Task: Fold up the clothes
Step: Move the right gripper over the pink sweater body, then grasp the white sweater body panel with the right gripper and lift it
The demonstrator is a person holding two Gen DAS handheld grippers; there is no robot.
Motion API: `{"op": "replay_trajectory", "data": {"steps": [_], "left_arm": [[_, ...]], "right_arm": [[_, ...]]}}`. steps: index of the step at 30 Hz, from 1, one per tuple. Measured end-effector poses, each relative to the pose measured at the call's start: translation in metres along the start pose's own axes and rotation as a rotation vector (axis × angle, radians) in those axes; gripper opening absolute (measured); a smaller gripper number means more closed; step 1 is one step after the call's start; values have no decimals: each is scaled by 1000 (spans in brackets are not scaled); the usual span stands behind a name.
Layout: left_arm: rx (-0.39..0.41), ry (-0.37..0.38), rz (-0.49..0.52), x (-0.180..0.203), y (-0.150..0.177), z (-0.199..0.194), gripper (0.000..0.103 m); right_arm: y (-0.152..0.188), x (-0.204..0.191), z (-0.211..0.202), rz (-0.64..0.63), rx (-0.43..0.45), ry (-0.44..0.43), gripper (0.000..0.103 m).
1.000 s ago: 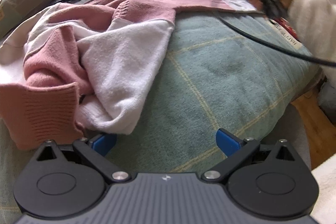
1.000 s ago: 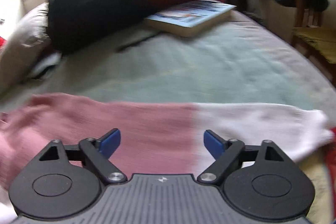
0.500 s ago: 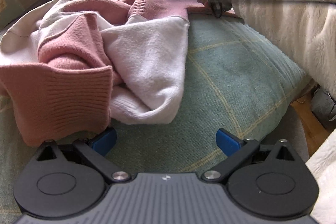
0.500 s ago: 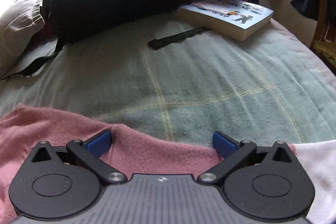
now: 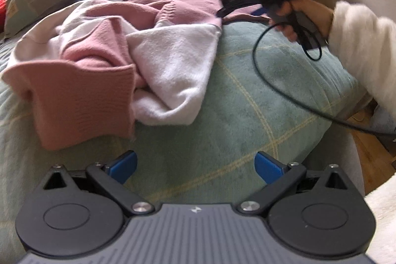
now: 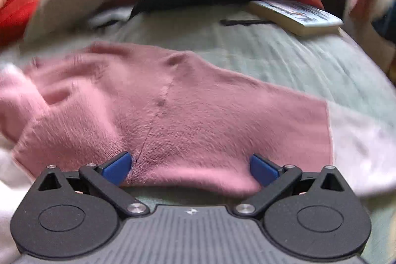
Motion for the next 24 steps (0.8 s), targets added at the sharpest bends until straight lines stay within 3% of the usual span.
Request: {"op": "replay_trajectory", "data": {"steps": [3,8,13,21,24], "left_arm": [[3,-36,8,-4,4,-8,101],[1,-41,0,-6,8,-7,101],[2,-41,-13,-5,12,0,101],[-2,-44,-42,-10,13,3,101],[-1,-45,-39,-9,13,3,101]], "right_arm": [[10,0,-23,62,-1,-32,103],[34,-31,-69,188,-48,-350,103],[77,-53,-55,415,-197,-573,103],[67,-50,-16,681,-150,-692,103],[66,-64,-13,673,-156,-697,103]]}}
Point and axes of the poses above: each gripper's, at about its wrist camera, not at the fingertips, and z roughly the way its jaws point, x to its right, y to its underside, the point moved 4 cm from there along z, roughly the way its jaws point, and after that the axes turned 10 degrees about x, right-handed, at the moved point
